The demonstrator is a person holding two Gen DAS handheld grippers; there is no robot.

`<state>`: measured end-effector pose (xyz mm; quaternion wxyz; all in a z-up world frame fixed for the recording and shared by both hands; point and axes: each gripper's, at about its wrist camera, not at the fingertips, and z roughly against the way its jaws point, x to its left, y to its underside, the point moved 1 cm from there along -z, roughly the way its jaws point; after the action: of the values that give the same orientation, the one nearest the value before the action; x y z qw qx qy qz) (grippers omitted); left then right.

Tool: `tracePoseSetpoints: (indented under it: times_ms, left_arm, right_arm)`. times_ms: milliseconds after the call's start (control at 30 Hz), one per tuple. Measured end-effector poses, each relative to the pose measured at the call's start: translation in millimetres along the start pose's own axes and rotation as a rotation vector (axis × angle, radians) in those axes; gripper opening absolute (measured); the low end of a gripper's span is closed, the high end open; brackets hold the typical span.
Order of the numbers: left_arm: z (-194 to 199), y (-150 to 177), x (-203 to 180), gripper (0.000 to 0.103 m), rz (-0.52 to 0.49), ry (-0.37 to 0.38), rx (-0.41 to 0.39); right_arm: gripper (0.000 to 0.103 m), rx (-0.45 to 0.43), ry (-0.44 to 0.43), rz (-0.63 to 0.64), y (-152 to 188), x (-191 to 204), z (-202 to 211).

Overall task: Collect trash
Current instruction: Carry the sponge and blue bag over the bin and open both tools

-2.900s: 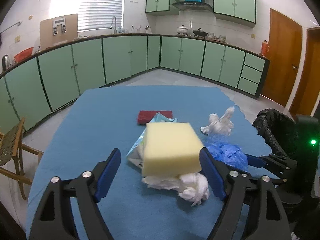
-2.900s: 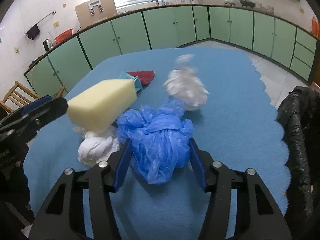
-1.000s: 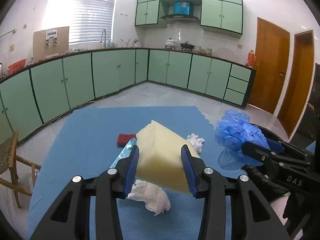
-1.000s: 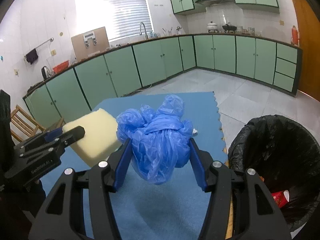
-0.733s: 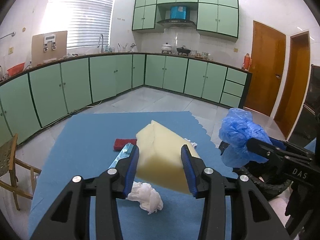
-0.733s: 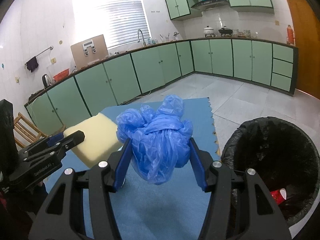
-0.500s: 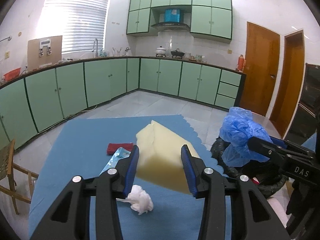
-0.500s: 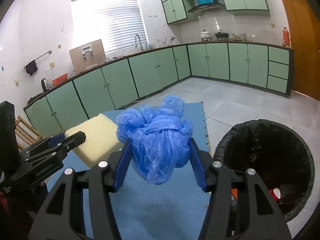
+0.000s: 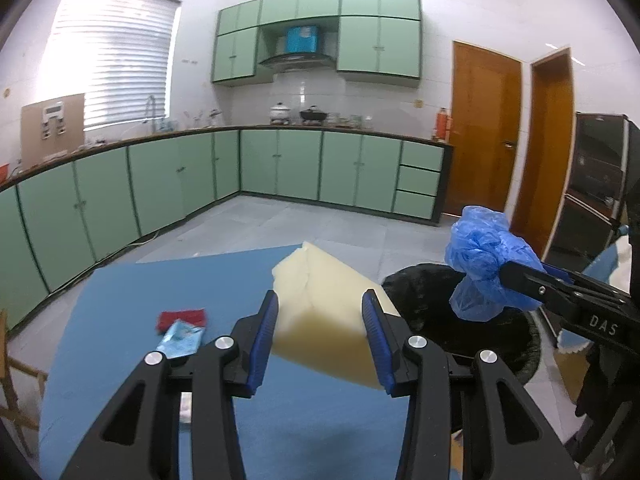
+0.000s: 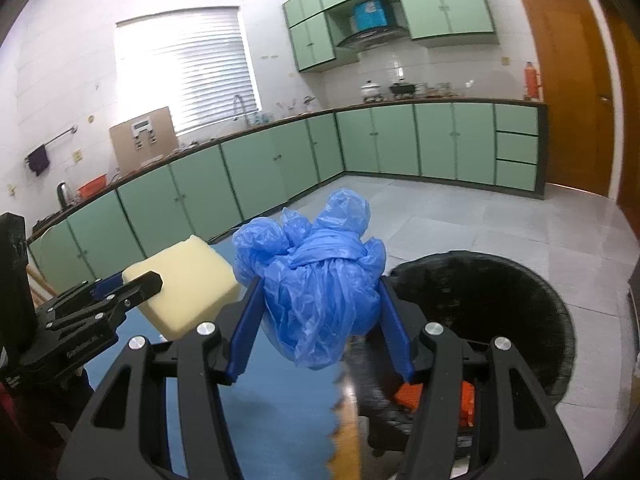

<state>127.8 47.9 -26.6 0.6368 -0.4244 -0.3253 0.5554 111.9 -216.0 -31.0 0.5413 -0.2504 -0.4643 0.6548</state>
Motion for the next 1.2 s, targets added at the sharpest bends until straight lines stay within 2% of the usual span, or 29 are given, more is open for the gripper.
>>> tracePoseSetpoints:
  times_ms: [367, 967, 1067, 1133, 1167, 1200]
  left_arm:
    - [-47, -6, -74, 0.043, -0.066, 0.125, 0.015]
    - [-152, 2, -159, 0.043, -0.113, 0.199, 0.114]
    - [-166, 4, -173, 0.044, -0.133, 0.212, 0.132]
    - [-176, 6, -181, 0.047, -0.14, 0.238, 0.156]
    - [-178, 6, -183, 0.049, -0.14, 0.239, 0.162]
    - [-179, 5, -182, 0.057, -0.14, 0.24, 0.164]
  right_arm:
    - [0.054, 0.0, 0.116, -0.056, 4, -82, 4]
    - [0.054, 0.132, 0.274, -0.149, 48, -183, -44]
    - [0.061, 0.154, 0.298, -0.149, 52, -196, -52]
    - [0.073, 0.183, 0.339, -0.138, 57, -204, -58]
    - [0.074, 0.184, 0.353, -0.136, 60, -207, -58]
    - [0.076, 0.186, 0.362, -0.137, 62, -210, -57]
